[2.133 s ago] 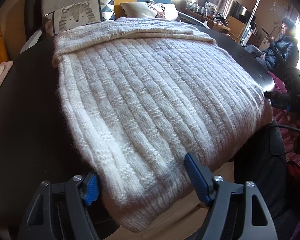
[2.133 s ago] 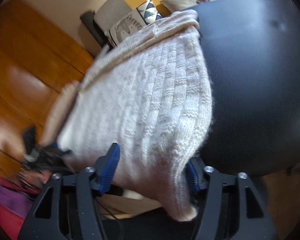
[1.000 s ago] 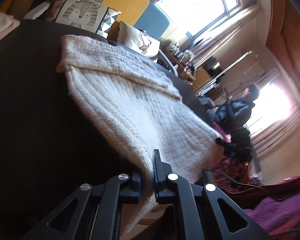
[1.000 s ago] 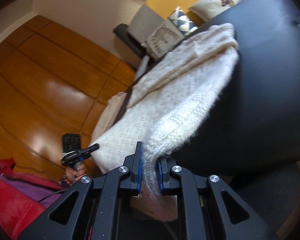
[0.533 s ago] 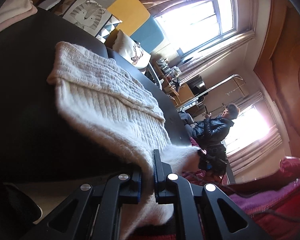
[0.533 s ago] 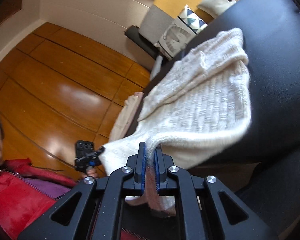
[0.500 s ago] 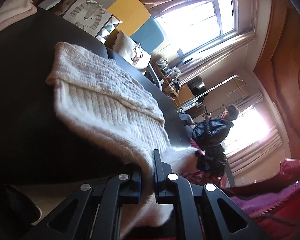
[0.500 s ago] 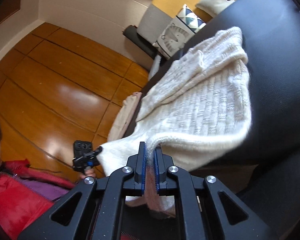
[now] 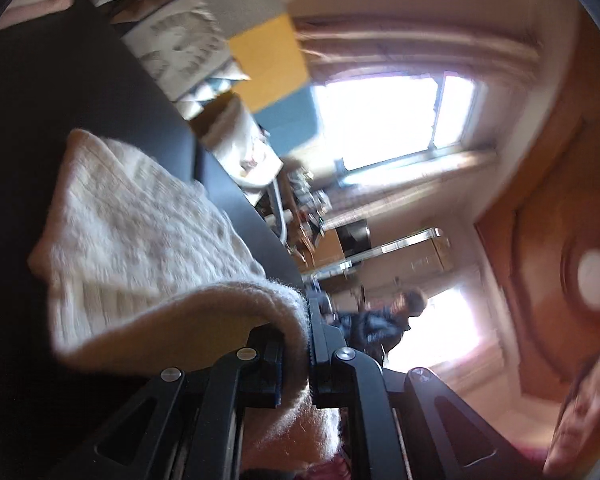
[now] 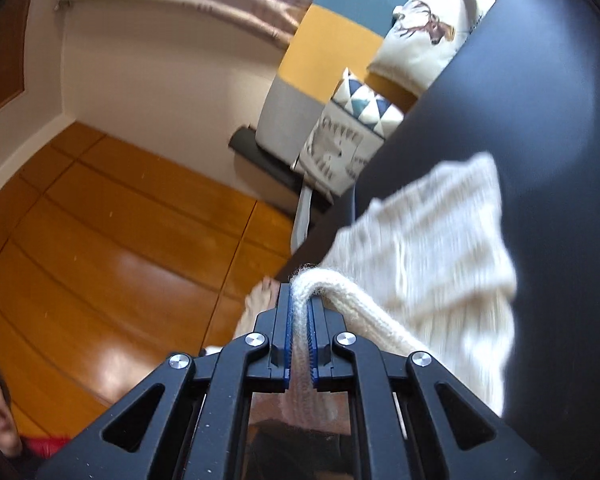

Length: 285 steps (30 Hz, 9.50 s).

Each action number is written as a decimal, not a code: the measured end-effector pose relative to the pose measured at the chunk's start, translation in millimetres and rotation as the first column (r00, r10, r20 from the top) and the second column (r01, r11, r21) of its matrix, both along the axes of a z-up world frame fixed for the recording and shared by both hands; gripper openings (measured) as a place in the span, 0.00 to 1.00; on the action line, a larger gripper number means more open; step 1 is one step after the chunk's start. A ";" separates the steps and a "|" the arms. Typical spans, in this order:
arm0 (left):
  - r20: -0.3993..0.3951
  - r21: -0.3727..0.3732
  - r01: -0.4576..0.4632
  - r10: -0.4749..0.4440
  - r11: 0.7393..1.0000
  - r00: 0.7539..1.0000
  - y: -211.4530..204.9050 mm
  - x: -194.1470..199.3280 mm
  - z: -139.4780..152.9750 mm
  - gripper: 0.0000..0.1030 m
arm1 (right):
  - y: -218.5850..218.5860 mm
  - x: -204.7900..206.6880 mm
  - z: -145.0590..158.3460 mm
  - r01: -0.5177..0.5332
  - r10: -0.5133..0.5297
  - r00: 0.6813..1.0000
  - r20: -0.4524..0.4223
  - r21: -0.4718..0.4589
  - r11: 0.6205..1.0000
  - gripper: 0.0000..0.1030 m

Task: Fold clothes

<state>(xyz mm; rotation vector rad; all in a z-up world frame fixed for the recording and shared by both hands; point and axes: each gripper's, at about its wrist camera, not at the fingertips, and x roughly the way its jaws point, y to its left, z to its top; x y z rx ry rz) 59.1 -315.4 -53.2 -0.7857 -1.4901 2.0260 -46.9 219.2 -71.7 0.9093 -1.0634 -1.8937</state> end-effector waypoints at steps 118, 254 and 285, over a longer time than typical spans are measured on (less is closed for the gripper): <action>0.113 -0.745 0.033 0.078 0.666 0.990 20.7 -40.4 -27.3 0.05 | -63.0 -13.5 -38.1 0.051 -0.008 0.998 -0.064 0.714 0.698 0.07; 0.199 -0.648 -0.063 0.249 0.759 0.948 -34.3 -179.1 -41.9 0.12 | -151.7 -181.5 -55.8 -0.034 0.151 0.987 -0.057 0.843 0.538 0.08; 0.162 -0.796 -0.134 0.421 0.590 0.893 -29.6 -175.8 -60.0 0.14 | -135.5 -211.1 -58.2 0.095 -0.076 0.995 -0.062 0.802 0.590 0.35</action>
